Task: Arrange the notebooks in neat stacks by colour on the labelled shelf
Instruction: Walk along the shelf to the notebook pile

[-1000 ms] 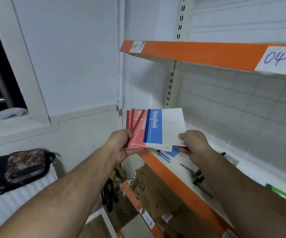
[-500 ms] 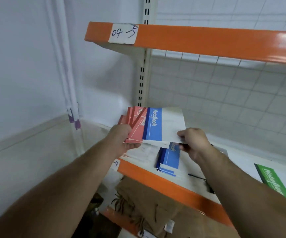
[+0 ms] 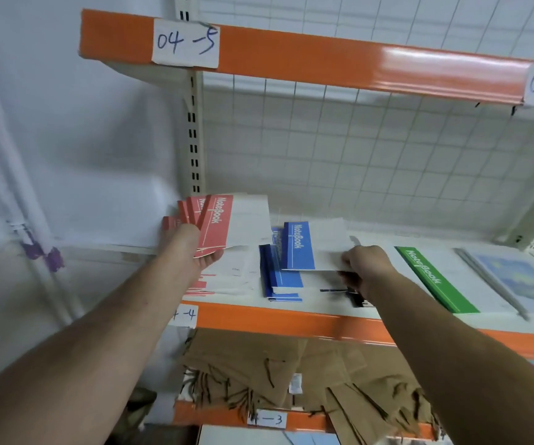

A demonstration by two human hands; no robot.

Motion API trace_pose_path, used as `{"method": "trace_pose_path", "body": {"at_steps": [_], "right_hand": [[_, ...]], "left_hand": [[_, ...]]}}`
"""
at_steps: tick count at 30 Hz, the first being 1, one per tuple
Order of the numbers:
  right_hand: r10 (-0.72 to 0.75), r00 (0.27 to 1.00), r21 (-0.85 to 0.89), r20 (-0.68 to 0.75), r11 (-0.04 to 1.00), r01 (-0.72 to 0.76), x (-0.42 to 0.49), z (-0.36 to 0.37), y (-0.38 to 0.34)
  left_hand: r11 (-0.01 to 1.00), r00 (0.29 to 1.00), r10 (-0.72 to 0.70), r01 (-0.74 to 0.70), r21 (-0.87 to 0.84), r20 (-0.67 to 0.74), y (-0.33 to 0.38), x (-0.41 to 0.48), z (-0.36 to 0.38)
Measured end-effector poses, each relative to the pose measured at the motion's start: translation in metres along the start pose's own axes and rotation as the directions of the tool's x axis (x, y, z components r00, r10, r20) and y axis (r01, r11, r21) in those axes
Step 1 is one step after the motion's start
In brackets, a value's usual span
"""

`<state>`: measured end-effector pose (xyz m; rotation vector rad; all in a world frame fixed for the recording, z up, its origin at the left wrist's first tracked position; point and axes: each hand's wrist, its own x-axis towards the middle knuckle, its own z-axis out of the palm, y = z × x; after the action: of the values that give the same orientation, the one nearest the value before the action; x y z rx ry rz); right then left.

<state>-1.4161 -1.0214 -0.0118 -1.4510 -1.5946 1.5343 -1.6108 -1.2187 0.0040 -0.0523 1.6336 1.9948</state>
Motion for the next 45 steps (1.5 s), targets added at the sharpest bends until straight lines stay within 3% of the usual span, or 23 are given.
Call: {"method": "trace_pose_path", "body": {"at_steps": [3, 10, 17, 21, 24, 26, 28, 30, 40, 42, 45], "right_hand": [[0.015, 1.000, -0.124, -0.006, 0.992, -0.015, -0.003, 0.007, 0.006], [-0.140, 0.990, -0.464, -0.036, 0.879, 0.108, -0.001, 0.018, 0.003], [-0.148, 0.987, -0.567, 0.059, 0.809, 0.155, -0.001, 0.015, 0.001], [-0.260, 0.963, -0.700, 0.067, 0.676, 0.231, 0.005, 0.011, 0.000], [-0.377, 0.916, -0.586, 0.133, 0.716, 0.380, 0.009, 0.016, -0.003], [-0.366, 0.900, -0.274, 0.237, 0.864, 0.423, 0.003, 0.026, -0.008], [-0.253, 0.906, 0.026, 0.339, 0.965, 0.260, -0.007, 0.036, -0.015], [-0.193, 0.892, 0.134, 0.409, 0.980, 0.150, -0.013, 0.048, -0.017], [-0.229, 0.883, 0.032, 0.411, 0.971, 0.237, -0.023, 0.105, -0.029], [-0.234, 0.889, 0.008, 0.394, 0.968, 0.251, -0.024, 0.116, -0.035], [-0.245, 0.897, -0.050, 0.369, 0.958, 0.282, -0.025, 0.131, -0.041]], "left_hand": [[1.000, 1.000, -0.012, 0.012, 0.001, 0.024, 0.000, -0.001, -0.003], [0.998, 1.000, 0.000, -0.002, 0.060, 0.030, 0.000, -0.006, -0.003], [0.995, 1.000, 0.018, -0.017, 0.096, -0.015, -0.003, -0.016, 0.009], [0.994, 0.999, 0.039, -0.036, 0.104, -0.031, -0.006, -0.023, 0.015], [0.995, 0.998, 0.039, -0.035, 0.097, -0.042, -0.009, -0.027, 0.017], [0.994, 0.998, 0.048, -0.043, 0.097, -0.048, -0.011, -0.029, 0.019], [0.994, 0.997, 0.055, -0.049, 0.094, -0.055, -0.014, -0.032, 0.020], [0.994, 0.998, 0.044, -0.040, 0.104, -0.042, -0.016, -0.036, 0.018], [0.967, 0.997, 0.073, -0.067, 0.245, -0.015, 0.009, -0.018, -0.016], [0.934, 0.995, 0.087, -0.063, 0.351, -0.053, 0.012, -0.004, -0.023], [0.786, 0.991, 0.131, -0.106, 0.609, 0.003, 0.015, 0.022, -0.038]]}}
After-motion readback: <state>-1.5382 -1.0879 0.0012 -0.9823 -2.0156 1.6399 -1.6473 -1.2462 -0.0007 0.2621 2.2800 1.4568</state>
